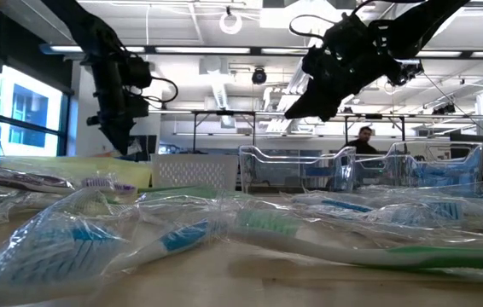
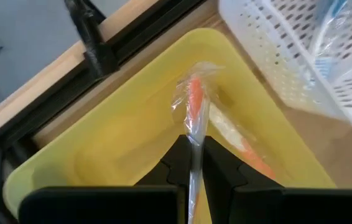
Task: Pick & Place Toothbrushes
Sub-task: Put the orange toothbrush into the yellow bin
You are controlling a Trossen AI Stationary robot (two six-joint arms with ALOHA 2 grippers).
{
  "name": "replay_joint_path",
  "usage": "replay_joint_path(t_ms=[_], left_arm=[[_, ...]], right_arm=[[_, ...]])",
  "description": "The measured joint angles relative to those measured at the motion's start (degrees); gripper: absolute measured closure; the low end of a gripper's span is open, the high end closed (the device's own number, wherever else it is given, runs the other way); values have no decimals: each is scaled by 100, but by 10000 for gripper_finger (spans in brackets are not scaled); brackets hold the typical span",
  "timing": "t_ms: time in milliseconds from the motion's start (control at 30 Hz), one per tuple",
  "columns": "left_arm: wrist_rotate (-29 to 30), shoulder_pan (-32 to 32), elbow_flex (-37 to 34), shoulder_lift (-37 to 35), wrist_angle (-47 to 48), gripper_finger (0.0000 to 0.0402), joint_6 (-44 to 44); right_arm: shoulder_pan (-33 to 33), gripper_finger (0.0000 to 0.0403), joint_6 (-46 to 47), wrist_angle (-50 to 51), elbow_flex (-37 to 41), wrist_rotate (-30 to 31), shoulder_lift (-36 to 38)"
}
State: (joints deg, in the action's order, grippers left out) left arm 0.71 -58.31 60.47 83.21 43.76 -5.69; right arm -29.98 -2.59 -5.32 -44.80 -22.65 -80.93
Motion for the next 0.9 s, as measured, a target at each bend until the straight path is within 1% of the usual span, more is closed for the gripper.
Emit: replay_joint_path(t_ms=[67,367,667,900], left_arm=[[97,3,0,-1,7,385,1],[168,21,-12,0,141,385,26],[165,95,-593,1,-169,384,171],[188,95,-667,6,-288,384,250]], right_arm=[[10,401,0,-9,0,3,0],[187,401,-13,-180,0,205,0],[240,401,-19,-184,0,285,0],[240,401,-19,-182,0,302,0]])
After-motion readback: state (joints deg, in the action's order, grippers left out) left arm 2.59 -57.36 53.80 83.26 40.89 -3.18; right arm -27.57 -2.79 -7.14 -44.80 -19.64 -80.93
